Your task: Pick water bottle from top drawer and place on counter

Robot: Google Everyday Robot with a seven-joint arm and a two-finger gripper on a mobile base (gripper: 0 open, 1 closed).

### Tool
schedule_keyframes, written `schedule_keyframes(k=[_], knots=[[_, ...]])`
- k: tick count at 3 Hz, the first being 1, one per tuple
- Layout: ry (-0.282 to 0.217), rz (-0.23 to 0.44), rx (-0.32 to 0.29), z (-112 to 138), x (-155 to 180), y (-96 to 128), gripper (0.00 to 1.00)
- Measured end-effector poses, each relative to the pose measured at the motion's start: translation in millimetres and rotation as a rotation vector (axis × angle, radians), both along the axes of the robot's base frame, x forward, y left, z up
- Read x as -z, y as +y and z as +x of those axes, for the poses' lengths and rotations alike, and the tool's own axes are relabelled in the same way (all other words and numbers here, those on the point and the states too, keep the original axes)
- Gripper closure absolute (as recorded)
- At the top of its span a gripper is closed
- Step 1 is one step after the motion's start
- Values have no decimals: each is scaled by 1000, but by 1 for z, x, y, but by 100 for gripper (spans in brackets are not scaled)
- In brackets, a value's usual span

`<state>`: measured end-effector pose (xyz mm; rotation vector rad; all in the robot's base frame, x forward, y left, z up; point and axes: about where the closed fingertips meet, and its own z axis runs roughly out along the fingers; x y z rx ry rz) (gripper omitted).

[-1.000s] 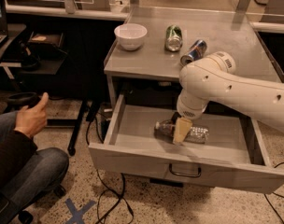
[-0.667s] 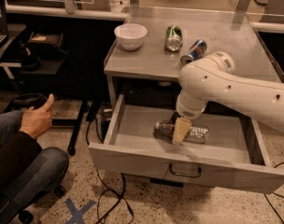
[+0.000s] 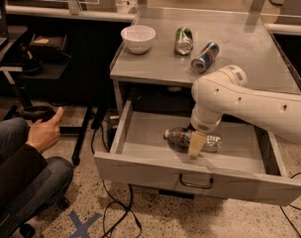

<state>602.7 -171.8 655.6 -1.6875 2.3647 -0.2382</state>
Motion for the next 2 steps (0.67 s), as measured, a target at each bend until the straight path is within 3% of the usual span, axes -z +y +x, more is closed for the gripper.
schedule_keyframes(k=[2], knots=[[56, -13, 19, -3, 29, -10, 0]])
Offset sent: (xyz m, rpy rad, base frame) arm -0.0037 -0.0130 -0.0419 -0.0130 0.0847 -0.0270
